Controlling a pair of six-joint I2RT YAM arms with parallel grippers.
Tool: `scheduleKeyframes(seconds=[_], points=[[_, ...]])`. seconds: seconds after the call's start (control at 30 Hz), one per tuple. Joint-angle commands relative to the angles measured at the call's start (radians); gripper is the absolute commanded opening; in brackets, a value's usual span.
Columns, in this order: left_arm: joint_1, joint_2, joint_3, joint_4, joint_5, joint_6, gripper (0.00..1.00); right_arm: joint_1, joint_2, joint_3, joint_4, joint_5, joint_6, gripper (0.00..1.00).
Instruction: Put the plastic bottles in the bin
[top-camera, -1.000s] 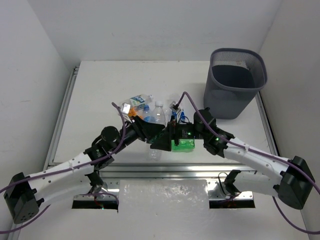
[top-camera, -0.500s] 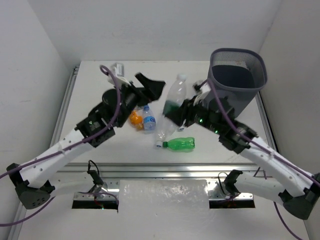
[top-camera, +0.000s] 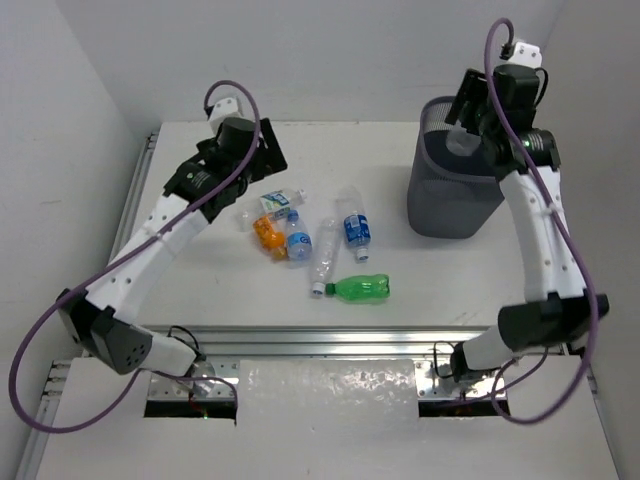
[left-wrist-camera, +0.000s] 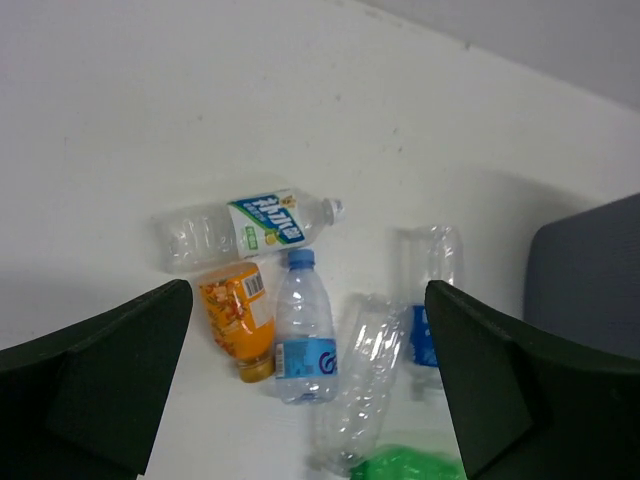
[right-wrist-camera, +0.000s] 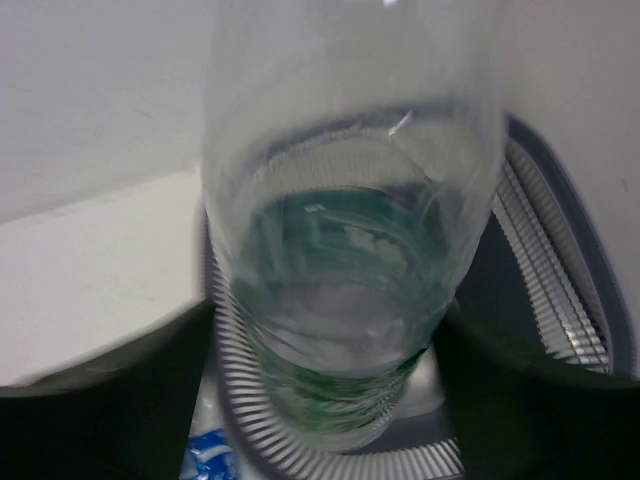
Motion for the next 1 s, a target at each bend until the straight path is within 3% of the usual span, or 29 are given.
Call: scheduleKeyframes(seconds=[0.0,0.1,0.27,0.4,0.6,0.87,0.97], points=[[0.029,0.045,0.1,-0.071,0.064,0.098,1.0,-0.07,0.085,0.078,-0.053,0.048,-0.091,0.95],[0.093,0.101,0.128,-0.123,0.089,0.045,1.0,-0.074,0.138,0.193,-0.125,0.065,-0.11,0.99],[0.109,0.137,-0.011,-0.158,0.058,-0.184,1.0,-0.071,0.063,0.194,-0.158,0.047,-0.069,0.99],[0.109,0.209,-0.159,-0.024,0.155,-0.248,0.99,-0.058,-0.136,-0.034,-0.081,-0.153,-0.015,0.99],[0.098,0.269,-0.289,0.134,0.192,-0.29,0.97,-0.054,-0.276,-0.317,-0.027,-0.396,0.016,0.99],[0.092,0.355,-0.401,0.299,0.172,-0.281,0.94,-0.022,-0.401,-0.578,0.054,-0.509,0.031,0.99],[0.09,0.375,-0.444,0.36,0.179,-0.272,0.84,0.012,-0.435,-0.602,0.058,-0.518,0.022,0.99]])
